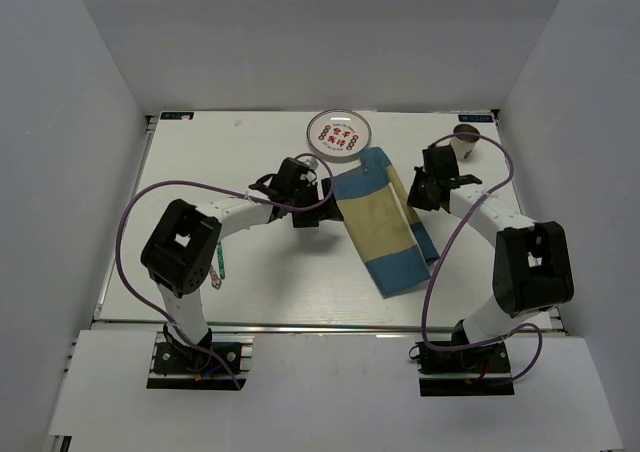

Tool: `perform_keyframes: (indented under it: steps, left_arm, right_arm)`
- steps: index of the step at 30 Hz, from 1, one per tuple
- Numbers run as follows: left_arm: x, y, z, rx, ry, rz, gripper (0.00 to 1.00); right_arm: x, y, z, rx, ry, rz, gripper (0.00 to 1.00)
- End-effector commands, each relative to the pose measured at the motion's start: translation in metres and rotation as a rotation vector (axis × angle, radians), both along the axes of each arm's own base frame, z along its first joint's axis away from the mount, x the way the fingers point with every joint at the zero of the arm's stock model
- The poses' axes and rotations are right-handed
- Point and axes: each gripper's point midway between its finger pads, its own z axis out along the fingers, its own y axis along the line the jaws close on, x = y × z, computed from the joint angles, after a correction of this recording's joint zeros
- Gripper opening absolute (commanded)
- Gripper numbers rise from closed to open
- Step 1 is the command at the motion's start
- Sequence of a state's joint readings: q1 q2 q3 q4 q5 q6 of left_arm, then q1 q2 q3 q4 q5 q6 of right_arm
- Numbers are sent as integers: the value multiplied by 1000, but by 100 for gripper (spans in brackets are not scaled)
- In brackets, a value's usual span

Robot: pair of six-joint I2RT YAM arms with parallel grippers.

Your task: Set the dinner table for one person

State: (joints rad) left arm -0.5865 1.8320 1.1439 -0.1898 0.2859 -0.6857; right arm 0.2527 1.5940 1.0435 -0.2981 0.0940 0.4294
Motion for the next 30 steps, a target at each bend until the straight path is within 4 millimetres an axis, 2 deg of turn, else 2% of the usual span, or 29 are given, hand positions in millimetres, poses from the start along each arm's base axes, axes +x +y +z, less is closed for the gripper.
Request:
perform_keyframes:
  steps: [1,4,7,8,9,10,11,14,16,22,23,26,30]
  left_arm:
    - [4,-7,9,-3,-11,-22,87]
    - [1,-8,4,7,-2,-24,87]
    - [0,-5,5,18,-8,-13,88]
    - [-1,-2,3,30,0,-10,88]
    - [-2,0,5,37,-3,-6,88]
    - [-2,3,7,44,-13,-1,88]
    - [-3,5,8,51,-14,4,89]
    - [-8,11,14,59,-25,12,91]
    - [-10,14,21,59,-36,17,91]
    - [-19,28,45,72,-66,47,91]
    - [-21,31,54,70,-77,51,91]
    - [-23,41,66,75,-92,63,91]
    - [-28,49,74,85,-102,60,92]
  right_arm:
    - [-19,-12,-9,-22,32,-25,0]
    - [-25,-22,-16,20,35,-93,0]
    - [-33,-22,-25,54,44,-122,1]
    - [-34,-25,-24,40,45,-135,9]
    - [-33,-28,-22,27,33,-141,48]
    - [-32,-30,-17,22,16,-151,70]
    - [-32,-35,-8,13,-19,-173,73]
    - [-26,-29,20,68,-140,-145,75]
    - [-27,-14,22,123,-174,-69,73]
    - [-33,5,-12,176,-51,13,65]
    - [-34,6,-15,182,-46,17,64]
    - [-36,9,-26,190,-14,26,59]
    - [-38,16,-34,217,7,54,52]
